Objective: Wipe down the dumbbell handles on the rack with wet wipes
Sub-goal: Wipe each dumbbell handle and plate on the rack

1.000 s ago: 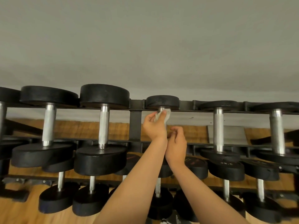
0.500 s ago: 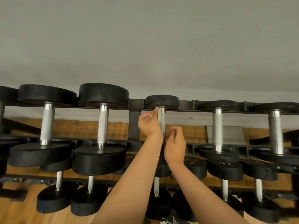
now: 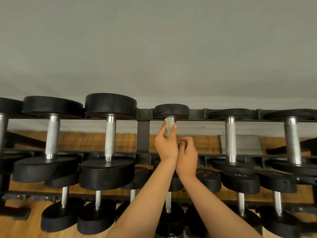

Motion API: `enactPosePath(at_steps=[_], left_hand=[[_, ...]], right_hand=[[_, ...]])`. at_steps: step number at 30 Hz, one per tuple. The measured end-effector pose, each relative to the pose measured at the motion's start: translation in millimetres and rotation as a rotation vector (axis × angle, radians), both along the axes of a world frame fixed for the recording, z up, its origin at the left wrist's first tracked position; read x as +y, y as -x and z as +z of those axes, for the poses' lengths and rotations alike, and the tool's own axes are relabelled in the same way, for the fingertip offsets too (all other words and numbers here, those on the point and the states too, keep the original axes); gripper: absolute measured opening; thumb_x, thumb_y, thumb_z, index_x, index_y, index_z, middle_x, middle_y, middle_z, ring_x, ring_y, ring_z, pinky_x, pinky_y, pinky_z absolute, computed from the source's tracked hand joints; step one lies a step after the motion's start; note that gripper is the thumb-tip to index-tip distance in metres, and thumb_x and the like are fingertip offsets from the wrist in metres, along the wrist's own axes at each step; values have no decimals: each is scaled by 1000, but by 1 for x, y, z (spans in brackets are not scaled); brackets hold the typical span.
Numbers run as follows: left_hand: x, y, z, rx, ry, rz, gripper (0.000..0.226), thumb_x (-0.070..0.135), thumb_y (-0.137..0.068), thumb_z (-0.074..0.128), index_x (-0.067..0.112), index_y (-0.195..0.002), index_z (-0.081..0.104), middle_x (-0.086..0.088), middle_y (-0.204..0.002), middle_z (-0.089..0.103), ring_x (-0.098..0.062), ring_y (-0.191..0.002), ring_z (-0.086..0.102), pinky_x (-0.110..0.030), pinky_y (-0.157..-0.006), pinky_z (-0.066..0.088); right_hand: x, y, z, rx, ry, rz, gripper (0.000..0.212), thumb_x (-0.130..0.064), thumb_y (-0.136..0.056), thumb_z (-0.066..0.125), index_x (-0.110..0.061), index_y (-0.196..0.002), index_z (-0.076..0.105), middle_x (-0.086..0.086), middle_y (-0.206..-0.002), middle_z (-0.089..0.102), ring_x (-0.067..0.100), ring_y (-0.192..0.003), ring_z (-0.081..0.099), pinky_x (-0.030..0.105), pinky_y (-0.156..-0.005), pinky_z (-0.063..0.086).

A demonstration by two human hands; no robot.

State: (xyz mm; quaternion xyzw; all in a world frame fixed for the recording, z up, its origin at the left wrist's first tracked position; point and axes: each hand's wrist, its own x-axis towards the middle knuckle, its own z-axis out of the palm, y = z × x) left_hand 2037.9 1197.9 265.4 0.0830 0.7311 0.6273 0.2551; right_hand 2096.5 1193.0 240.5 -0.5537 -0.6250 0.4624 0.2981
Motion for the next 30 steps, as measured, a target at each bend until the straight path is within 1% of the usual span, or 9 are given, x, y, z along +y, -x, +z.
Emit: enactPosePath(at_steps=[2,5,9,14,17,20,22,24,30], left_hand=[[8,5,3,-34,4,-7,25,29,-95,62,19,-118,66,14,-108,66,-6,-107,59,-19,-89,49],[21,13,6,-58,63,65,38,34,-93,64,8,-122,66,-5,-115,69,-19,-112,62,-38,-98,52],[15,16,2,-21,36,90,23,21,-92,67,5,-108,71,8,-88,67,-4,-88,63,-16,-77,51],[11,21,2,-53,20,47,15,20,-94,64,8,-90,72,10,-71,61,5,-64,55,-5,-56,43],[16,24,0,-23,43,4,47,25,-102,50,15,-56,46,8,-49,37,-1,-43,37,-12,-47,30],[8,25,-7,-10,36,-63,41,24,-103,47,12,-64,53,6,-56,43,0,-52,39,-13,-52,33],[4,28,-5,-32,30,-120,23,24,-100,54,10,-90,69,8,-72,58,0,-69,53,-10,-64,44],[5,37,-2,-114,37,-170,21,29,-97,60,12,-105,70,8,-87,67,-5,-86,62,-15,-79,49],[3,59,-3,-322,98,-371,23,38,-91,66,18,-100,73,-5,-106,73,-21,-106,66,-39,-102,50]], right_hand=[[0,0,0,0,9,-6,15,-15,-101,40,-19,-100,54,3,-85,62,19,-79,61,35,-66,51],[0,1,0,2,36,-10,15,-17,-102,40,-22,-98,54,3,-88,63,18,-81,61,36,-68,51],[0,0,1,-13,13,4,15,-15,-101,41,-22,-97,53,2,-88,61,17,-81,59,28,-67,46],[0,0,2,-5,4,8,15,-15,-101,41,-21,-95,54,1,-85,60,17,-79,58,27,-66,44],[0,0,3,-11,-6,9,14,-17,-102,41,-21,-93,53,1,-83,60,17,-78,58,29,-66,47],[1,1,3,-8,-19,8,15,-20,-102,41,-21,-92,53,0,-82,59,17,-77,58,31,-68,48],[0,1,4,-3,-20,6,16,-21,-102,41,-20,-91,53,0,-81,59,17,-77,58,31,-68,48],[0,0,5,2,-16,5,17,-21,-102,41,-19,-90,53,1,-81,59,17,-77,58,31,-68,48],[-1,0,4,20,-13,10,17,-24,-102,42,-19,-90,54,2,-81,61,17,-76,60,32,-68,50]])
